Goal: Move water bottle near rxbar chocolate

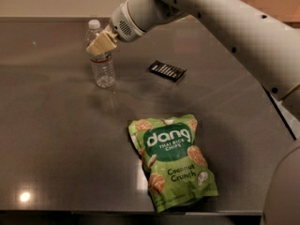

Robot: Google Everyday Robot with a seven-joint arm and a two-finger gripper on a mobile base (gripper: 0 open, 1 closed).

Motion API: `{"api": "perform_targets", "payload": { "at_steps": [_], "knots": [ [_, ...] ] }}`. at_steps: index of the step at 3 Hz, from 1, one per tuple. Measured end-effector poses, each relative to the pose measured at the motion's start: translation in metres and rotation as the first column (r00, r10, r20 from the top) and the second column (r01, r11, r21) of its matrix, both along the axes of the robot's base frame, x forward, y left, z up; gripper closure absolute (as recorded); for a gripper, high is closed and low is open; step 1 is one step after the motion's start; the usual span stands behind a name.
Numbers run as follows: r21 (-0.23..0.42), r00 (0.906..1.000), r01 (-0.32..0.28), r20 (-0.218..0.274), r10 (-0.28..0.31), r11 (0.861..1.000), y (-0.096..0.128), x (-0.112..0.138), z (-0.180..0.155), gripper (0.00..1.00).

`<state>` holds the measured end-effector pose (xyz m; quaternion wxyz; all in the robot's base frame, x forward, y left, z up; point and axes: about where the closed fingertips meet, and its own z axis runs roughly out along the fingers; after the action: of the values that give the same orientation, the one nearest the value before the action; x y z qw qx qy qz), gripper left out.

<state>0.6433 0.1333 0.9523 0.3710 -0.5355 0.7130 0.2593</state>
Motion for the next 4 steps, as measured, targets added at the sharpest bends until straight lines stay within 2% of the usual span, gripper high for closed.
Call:
{"api": "perform_targets", "payload": {
  "at_steps": [1, 2, 3, 4],
  "knots": [
    [-0.005, 0.9999, 0.012, 0.01, -0.012, 1.0, -0.015, 0.006, 0.01, 0.88],
    [-0.032, 0.998, 0.055, 0.032, -0.054, 0.998, -0.048, 0.022, 0.02, 1.0],
    [-0.052, 0.9934, 0.107, 0.048, -0.104, 0.993, -0.085, 0.041, 0.025, 1.0],
    [-0.053, 0.9901, 0.136, 0.041, -0.134, 0.989, -0.106, 0.052, 0.02, 1.0]
  ]
}}
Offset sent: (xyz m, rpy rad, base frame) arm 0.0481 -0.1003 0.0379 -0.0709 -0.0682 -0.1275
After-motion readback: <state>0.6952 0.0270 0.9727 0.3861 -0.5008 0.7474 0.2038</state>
